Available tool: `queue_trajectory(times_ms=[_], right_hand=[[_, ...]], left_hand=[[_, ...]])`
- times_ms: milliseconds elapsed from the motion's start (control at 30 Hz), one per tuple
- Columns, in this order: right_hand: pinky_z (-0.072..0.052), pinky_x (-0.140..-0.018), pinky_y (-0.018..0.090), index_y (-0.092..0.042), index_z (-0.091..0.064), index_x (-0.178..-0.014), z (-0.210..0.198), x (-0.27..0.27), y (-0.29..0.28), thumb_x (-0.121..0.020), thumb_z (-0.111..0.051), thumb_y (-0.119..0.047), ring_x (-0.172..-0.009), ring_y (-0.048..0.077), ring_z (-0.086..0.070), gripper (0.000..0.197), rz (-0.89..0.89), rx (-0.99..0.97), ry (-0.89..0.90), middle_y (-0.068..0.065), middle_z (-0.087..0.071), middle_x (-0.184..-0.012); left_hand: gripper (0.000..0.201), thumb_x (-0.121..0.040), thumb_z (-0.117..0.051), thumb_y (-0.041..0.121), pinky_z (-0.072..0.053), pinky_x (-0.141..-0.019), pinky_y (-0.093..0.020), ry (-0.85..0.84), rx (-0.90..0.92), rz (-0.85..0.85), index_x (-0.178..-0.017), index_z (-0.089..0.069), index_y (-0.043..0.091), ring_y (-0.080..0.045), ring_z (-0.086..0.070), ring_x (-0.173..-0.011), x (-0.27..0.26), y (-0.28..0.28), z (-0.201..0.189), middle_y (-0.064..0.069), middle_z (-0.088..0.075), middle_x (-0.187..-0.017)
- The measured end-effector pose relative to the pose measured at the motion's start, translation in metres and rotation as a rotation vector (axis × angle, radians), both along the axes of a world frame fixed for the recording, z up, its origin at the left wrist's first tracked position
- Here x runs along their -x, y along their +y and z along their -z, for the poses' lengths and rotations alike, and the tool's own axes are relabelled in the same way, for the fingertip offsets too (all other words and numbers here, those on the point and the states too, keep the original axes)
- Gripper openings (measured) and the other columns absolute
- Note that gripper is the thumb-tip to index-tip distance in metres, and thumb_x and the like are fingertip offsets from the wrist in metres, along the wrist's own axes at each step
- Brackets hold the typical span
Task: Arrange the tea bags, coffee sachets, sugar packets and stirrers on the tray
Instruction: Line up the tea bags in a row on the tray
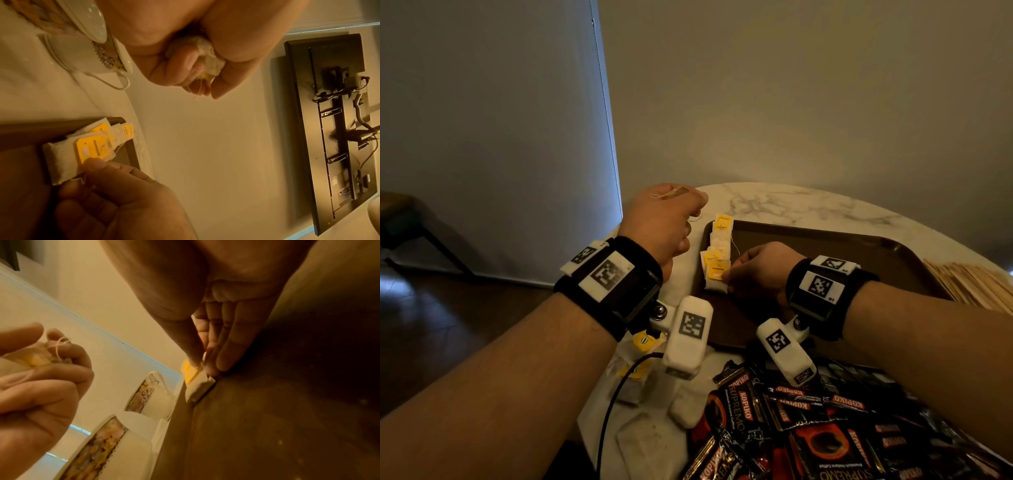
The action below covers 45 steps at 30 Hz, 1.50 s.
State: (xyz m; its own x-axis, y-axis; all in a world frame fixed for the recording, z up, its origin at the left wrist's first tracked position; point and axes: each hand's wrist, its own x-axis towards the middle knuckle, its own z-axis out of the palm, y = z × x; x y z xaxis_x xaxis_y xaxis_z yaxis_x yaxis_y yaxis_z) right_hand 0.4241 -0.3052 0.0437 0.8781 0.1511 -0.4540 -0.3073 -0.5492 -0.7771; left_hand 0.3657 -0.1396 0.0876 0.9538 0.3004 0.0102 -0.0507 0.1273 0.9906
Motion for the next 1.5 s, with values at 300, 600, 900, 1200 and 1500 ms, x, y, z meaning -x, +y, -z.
queue_trajectory(times_ms=[300, 600, 900, 1200, 1500], right_hand=[[-0.061, -0.089, 0.038, -0.010, -0.076, -0.096, -0.001, -0.003, -0.005, -0.091, -0.073, -0.008, -0.093, 0.021, -0.074, 0.006, 0.007, -0.037, -0.025, 0.008, -0.077, -0.095], [-0.061, -0.074, 0.034, -0.005, -0.074, -0.110, 0.002, -0.002, -0.011, -0.098, -0.062, -0.006, -0.089, 0.024, -0.076, 0.017, 0.063, -0.185, 0.034, 0.014, -0.077, -0.103], [-0.060, -0.090, 0.042, -0.004, -0.071, -0.114, 0.005, -0.005, -0.013, -0.098, -0.063, -0.010, -0.095, 0.025, -0.075, 0.019, 0.063, -0.238, 0.047, 0.012, -0.077, -0.104], [-0.060, -0.092, 0.044, -0.006, -0.070, -0.115, 0.002, -0.012, -0.015, -0.098, -0.062, -0.011, -0.095, 0.023, -0.075, 0.019, 0.042, -0.289, -0.039, 0.011, -0.076, -0.107], [-0.053, -0.079, 0.035, -0.021, -0.079, -0.099, -0.053, 0.016, -0.036, -0.092, -0.073, -0.024, -0.095, 0.019, -0.066, 0.010, -0.153, -0.361, -0.394, 0.007, -0.076, -0.108]], left_hand=[[0.002, -0.096, -0.064, 0.010, -0.031, -0.045, -0.022, 0.015, -0.021, 0.017, -0.095, -0.065, 0.010, -0.012, -0.039, -0.054, 0.002, -0.002, 0.004, -0.003, -0.056, -0.078], [0.018, -0.096, -0.064, 0.012, -0.037, -0.044, -0.022, 0.273, -0.205, 0.144, -0.108, -0.069, -0.001, -0.015, -0.042, -0.056, -0.005, -0.018, 0.021, -0.011, -0.052, -0.087], [0.025, -0.096, -0.067, 0.019, -0.041, -0.044, -0.026, 0.279, -0.455, 0.125, -0.074, -0.056, 0.015, -0.016, -0.048, -0.050, -0.014, -0.020, 0.027, -0.002, -0.051, -0.063], [0.021, -0.097, -0.064, 0.017, -0.040, -0.043, -0.024, 0.322, -0.380, 0.081, -0.077, -0.058, 0.014, -0.011, -0.045, -0.046, -0.013, -0.025, 0.027, -0.003, -0.053, -0.064], [0.023, -0.092, -0.049, 0.007, -0.021, -0.038, -0.019, 0.271, 0.123, 0.291, -0.114, -0.058, 0.006, -0.012, -0.030, -0.048, 0.002, -0.038, 0.005, -0.011, -0.063, -0.073]])
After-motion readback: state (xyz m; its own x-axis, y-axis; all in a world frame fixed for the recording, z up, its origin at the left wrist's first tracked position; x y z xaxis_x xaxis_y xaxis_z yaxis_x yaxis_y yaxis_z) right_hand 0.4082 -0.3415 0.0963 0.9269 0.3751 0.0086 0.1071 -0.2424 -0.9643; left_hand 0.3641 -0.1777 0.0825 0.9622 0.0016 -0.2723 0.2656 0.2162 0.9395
